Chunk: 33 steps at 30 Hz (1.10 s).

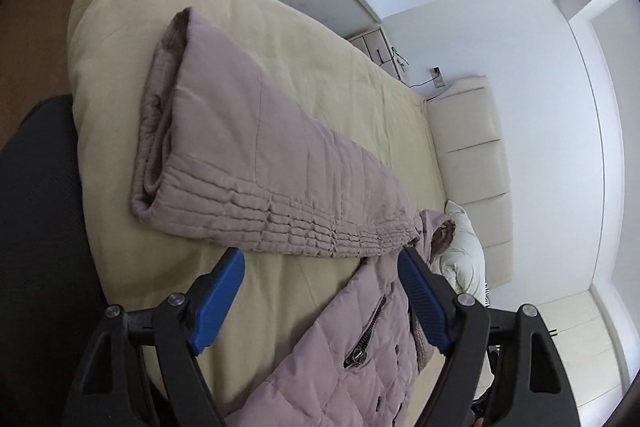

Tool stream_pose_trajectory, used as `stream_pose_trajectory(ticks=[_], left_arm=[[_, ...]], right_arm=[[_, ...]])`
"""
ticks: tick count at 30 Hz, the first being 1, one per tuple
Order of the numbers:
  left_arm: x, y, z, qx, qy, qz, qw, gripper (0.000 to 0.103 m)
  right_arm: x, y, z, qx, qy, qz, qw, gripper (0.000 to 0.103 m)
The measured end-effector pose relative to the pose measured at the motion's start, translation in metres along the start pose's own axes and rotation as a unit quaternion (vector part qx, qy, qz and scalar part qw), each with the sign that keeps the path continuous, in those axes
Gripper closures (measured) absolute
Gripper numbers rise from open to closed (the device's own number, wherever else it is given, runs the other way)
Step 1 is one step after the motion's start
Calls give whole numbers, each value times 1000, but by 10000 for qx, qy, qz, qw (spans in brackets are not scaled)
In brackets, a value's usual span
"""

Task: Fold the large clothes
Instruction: 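Grasp the other sleeve cuff with the left gripper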

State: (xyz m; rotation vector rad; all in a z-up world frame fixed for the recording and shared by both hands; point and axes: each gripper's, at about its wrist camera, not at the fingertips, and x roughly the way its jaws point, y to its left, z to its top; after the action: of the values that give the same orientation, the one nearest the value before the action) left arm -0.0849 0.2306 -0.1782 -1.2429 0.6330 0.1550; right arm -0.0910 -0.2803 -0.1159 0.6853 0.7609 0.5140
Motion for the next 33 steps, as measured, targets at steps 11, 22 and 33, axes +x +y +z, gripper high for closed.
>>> stream_pose_trajectory(ticks=[11,22,33], left_arm=[[22,44,9,-1038,-283,241,9939,23],[26,-43,55,1148,-916,550,9876,80],[94,-193,-131,6909,-800,669,7154,84]], right_arm=[[-1,-10,7,265,-30,-22,9996,23],[-6,-14,13,189,-12,92,9998,23],[-8,-56,43,849,272,602,9942,23]])
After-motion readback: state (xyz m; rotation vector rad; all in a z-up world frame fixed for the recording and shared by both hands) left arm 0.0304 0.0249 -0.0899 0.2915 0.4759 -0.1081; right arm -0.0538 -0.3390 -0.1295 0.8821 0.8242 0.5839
